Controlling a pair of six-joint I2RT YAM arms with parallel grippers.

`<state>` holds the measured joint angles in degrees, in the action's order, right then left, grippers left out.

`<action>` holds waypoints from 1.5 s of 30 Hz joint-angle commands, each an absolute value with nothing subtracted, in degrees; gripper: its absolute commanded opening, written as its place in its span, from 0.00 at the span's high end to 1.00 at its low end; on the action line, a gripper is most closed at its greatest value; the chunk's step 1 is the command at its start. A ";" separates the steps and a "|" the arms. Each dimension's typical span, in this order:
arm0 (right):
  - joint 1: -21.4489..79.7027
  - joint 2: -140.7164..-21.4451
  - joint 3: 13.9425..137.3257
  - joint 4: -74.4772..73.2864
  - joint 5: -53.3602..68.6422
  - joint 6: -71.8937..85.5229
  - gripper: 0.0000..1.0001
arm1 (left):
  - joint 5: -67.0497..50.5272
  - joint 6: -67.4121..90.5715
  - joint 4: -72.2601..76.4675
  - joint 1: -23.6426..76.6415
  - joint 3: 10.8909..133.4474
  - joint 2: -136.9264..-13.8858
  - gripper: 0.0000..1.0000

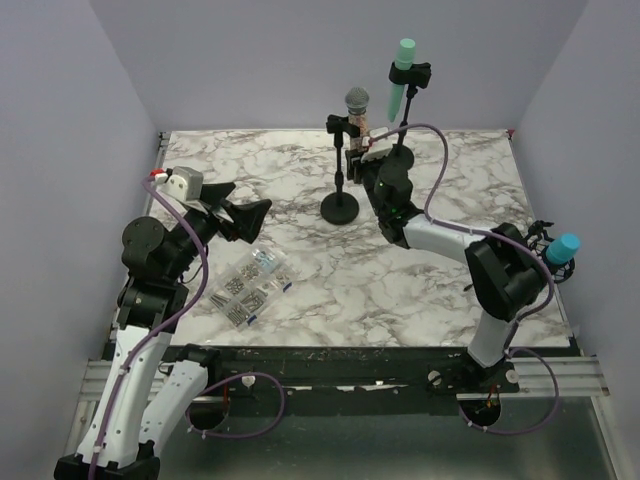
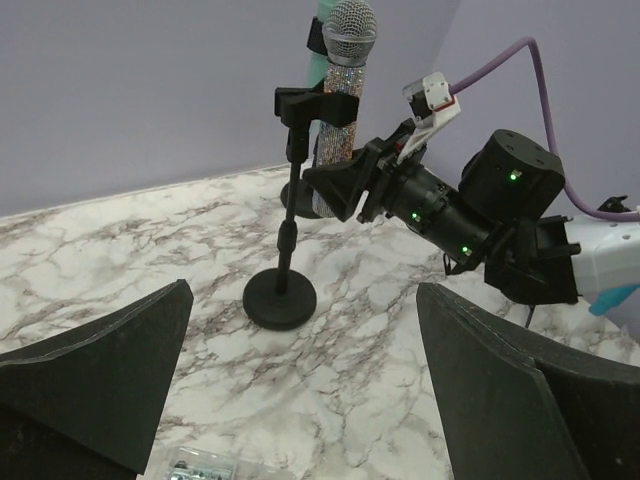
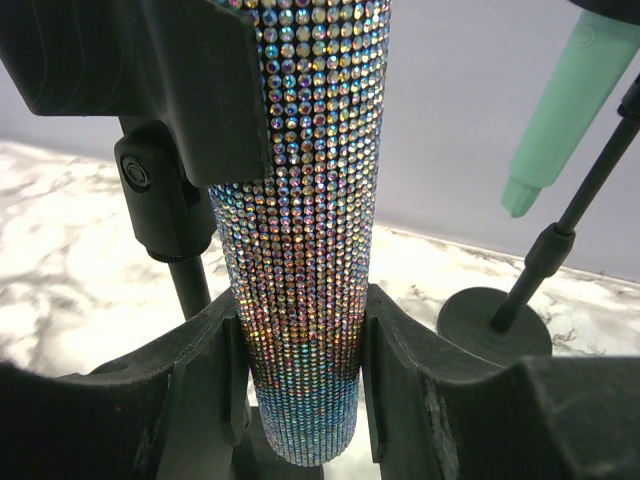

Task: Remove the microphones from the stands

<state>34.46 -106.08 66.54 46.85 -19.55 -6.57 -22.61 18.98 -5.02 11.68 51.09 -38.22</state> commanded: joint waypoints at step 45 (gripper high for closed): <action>45.45 -65.36 32.69 36.39 9.39 4.09 0.99 | -39.06 11.41 -3.53 27.84 56.52 -57.07 0.12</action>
<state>44.95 -66.65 32.71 34.98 9.69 3.79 -41.47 13.65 -2.83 26.98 53.67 -56.51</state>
